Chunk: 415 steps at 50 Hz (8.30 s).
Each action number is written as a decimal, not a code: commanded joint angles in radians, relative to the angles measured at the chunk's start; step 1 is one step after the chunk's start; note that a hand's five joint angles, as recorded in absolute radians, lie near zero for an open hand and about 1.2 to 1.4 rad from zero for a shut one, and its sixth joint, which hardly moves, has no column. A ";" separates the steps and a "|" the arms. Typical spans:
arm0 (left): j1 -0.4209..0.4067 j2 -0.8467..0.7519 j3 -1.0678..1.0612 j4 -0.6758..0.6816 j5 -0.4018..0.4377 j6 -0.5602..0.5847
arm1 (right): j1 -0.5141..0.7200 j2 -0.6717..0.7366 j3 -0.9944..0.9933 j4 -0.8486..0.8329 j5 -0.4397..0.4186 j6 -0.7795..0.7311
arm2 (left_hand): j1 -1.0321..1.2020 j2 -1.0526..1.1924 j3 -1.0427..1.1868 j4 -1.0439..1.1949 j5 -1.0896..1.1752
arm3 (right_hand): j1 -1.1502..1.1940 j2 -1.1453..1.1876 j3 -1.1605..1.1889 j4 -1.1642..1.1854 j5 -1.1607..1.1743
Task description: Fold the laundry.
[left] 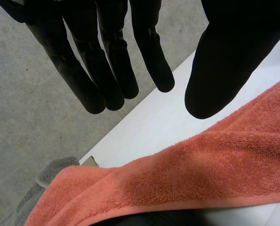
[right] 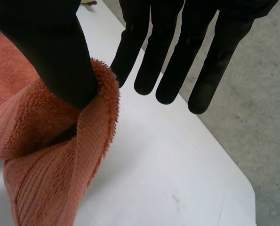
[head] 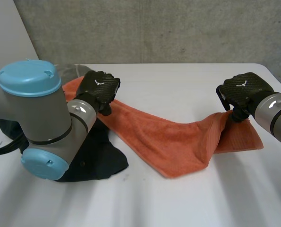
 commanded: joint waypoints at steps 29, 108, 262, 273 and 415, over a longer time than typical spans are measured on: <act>0.379 -0.239 0.035 -0.009 0.152 0.235 | -0.108 0.112 0.119 -0.082 -0.110 0.015 | -0.222 -0.219 -0.224 -0.224 -0.227 | 0.433 0.432 0.439 0.439 0.447; 0.060 -0.414 0.558 -0.117 0.063 0.338 | -0.097 -0.232 -0.204 -0.168 -0.268 0.638 | 0.497 0.500 0.496 0.496 0.492 | 0.433 0.432 0.439 0.439 0.447; 0.033 0.003 0.097 0.097 -0.118 -0.104 | -0.191 0.441 -0.794 0.177 -0.337 0.353 | 0.497 0.500 0.496 0.496 0.492 | 0.433 0.432 0.439 0.439 0.447; -0.052 -0.208 0.029 0.022 -0.167 -0.197 | -0.176 0.684 -0.760 0.323 -0.262 -0.025 | 0.408 0.410 0.406 0.406 0.402 | 0.433 0.432 0.439 0.439 0.447; 0.172 -0.455 0.445 -0.410 0.423 0.721 | -0.180 0.173 0.179 -0.104 -0.287 -0.129 | -0.539 -0.536 -0.540 -0.540 -0.544 | 0.433 0.432 0.439 0.439 0.447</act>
